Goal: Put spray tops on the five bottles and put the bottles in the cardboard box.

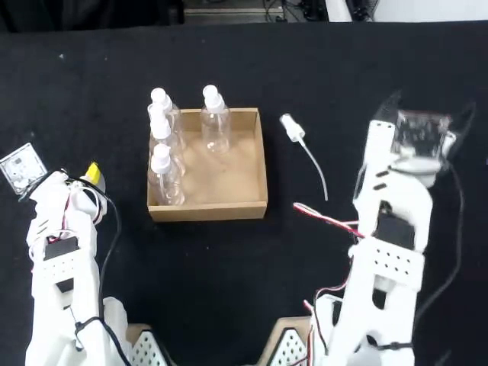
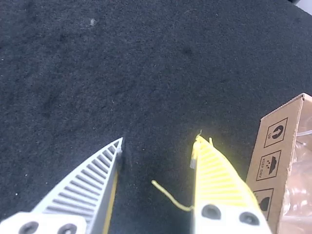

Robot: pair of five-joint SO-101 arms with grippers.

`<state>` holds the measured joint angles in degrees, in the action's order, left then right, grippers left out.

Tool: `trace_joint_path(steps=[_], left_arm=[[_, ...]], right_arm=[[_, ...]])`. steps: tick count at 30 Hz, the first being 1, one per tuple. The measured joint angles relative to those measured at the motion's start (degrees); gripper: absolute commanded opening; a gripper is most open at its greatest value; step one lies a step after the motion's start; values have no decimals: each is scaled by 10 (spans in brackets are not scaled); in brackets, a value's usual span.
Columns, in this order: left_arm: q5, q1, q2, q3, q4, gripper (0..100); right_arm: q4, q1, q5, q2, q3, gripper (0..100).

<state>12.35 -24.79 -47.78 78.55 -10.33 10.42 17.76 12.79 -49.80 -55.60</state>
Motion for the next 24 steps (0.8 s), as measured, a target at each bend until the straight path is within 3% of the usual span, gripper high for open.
trace_joint_path(steps=[6,10,13,15,24], left_arm=[[0,0,0,0,0,202],[0,0,0,0,0,202],[0,0,0,0,0,202],[0,0,0,0,0,202],[0,0,0,0,0,202]], right_arm=[[271,-71,0,75,215,338],[396,-93,-10,200,344,269],[417,-96,-82,284,396,234],[417,-105,-86,324,409,234],[470,-180,60,514,503,234]])
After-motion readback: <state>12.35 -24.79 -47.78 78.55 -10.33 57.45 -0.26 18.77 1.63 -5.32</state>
